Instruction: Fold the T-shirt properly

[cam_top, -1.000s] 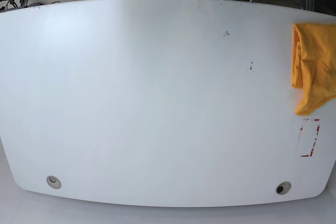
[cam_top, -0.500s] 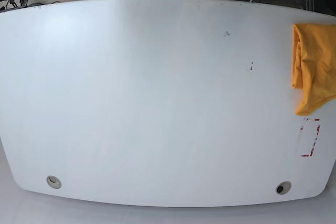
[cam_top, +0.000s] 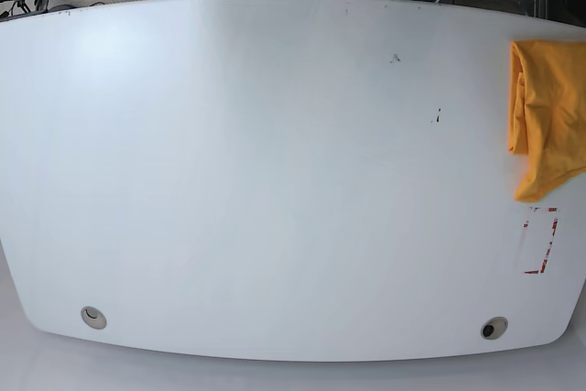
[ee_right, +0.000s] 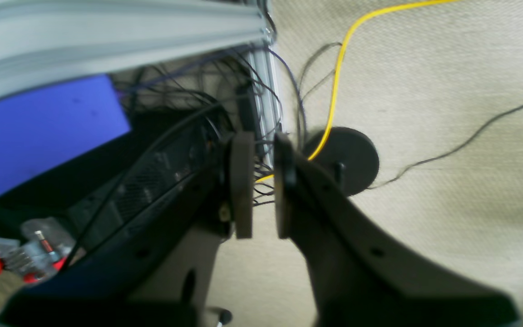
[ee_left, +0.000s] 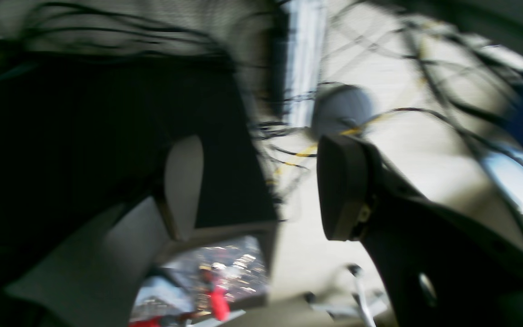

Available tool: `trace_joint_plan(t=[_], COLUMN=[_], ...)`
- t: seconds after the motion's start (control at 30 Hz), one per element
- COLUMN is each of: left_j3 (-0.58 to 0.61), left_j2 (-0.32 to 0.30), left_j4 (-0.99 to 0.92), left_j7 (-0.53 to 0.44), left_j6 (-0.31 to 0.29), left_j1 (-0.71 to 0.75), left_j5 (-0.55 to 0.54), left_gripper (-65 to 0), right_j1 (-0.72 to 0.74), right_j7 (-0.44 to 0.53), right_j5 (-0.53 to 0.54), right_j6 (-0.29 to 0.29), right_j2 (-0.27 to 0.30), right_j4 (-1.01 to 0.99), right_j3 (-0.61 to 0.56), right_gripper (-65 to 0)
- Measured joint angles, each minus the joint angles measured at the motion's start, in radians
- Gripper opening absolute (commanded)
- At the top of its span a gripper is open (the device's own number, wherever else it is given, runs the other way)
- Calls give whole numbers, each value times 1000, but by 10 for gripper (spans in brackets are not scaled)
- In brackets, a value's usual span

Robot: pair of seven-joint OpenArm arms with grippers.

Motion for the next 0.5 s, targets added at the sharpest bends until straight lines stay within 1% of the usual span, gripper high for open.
trace_joint_plan(t=[0.1, 0.13, 0.17, 0.23, 0.33, 0.43, 0.5], left_j3=[0, 0, 0, 0, 0, 0, 0], left_j2=[1, 3, 4, 5, 3, 4, 6], left_j4=[0, -2, -3, -18, -90, -144, -146], left_j7=[-3, -2, -1, 3, -2, -5, -4], left_j6=[55, 82, 97, 142, 164, 166, 163], left_j1=[-18, -24, -32, -51, -95, -124, -126], left_j5=[34, 47, 50, 63, 64, 63, 63], left_gripper=[-285, -285, -285, -285, -285, -283, -283], right_j1=[36, 49, 61, 87, 117, 140, 142], right_j7=[3, 5, -4, 0, 1, 2, 3], right_j5=[-39, -53, -67, -86, -92, -93, -93], right_j6=[-36, -54, -74, -88, -111, -107, -107], right_j2=[-4, -3, -3, -1, -2, -4, -3], right_j4=[-47, -72, -86, -128, -174, -214, -218], right_j3=[0, 0, 0, 0, 0, 0, 0], right_gripper=[-579, -579, -577, -577, -574, -572, -572])
